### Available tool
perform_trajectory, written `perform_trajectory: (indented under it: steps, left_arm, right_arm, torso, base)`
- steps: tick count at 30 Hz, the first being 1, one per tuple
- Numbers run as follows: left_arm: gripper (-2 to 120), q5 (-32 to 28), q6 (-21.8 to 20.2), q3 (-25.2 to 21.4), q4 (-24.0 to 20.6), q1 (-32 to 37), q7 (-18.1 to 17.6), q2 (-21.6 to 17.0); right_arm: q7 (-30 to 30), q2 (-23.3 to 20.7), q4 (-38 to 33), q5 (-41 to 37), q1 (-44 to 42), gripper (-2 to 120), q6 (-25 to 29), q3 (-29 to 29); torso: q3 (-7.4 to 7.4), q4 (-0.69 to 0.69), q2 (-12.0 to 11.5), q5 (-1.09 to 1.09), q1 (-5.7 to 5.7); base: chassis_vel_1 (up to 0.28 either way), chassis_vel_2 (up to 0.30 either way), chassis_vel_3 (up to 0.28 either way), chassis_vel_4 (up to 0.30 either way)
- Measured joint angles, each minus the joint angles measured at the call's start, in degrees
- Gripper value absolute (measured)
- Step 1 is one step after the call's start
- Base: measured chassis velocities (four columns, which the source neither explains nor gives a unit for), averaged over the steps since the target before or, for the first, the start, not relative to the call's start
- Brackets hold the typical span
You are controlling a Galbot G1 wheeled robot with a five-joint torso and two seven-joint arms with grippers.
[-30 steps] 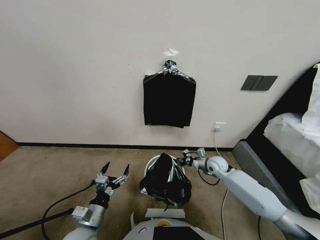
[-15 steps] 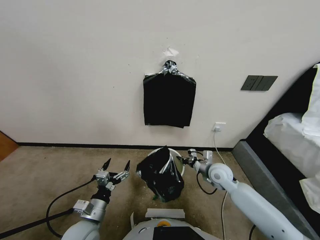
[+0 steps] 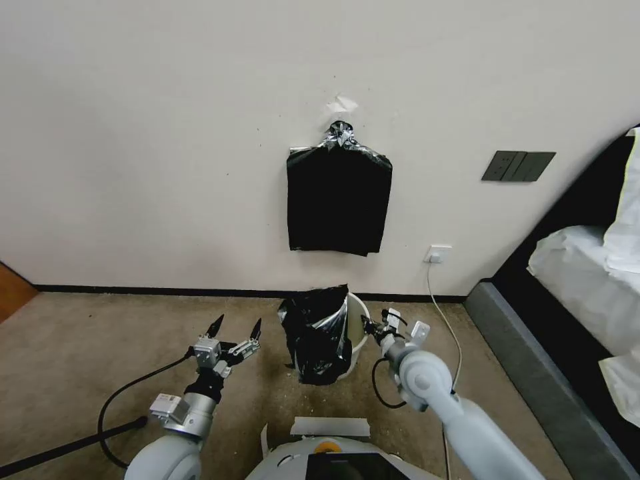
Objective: Place a trash bag onto the trash bin.
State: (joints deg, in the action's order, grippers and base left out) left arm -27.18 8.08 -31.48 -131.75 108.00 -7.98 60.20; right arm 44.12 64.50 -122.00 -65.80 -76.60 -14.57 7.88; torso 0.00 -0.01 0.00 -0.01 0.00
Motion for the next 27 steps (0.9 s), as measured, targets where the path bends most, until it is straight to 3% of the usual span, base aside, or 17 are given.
perform_trajectory:
  steps: [15,27]
  left_arm:
    - [100,0.2,-0.6,0.7,-0.1,0.0,-0.1,0.1]
    - [100,0.6,-0.9,2.2,0.1,-0.2,-0.3,0.7]
  right_arm:
    - [-0.5,2.7,1.8,0.7,-1.8,7,1.4,-1.1]
    - [-1.8,0.3,-0.7,3.8,-2.9,47,0.4,-0.6]
  torso:
    - [0.00,0.01,0.0,0.01,0.00]
    - [0.00,0.00,0.0,0.01,0.00]
  base:
    - [0.000,0.000,0.000,0.000]
    - [0.000,0.000,0.000,0.000]
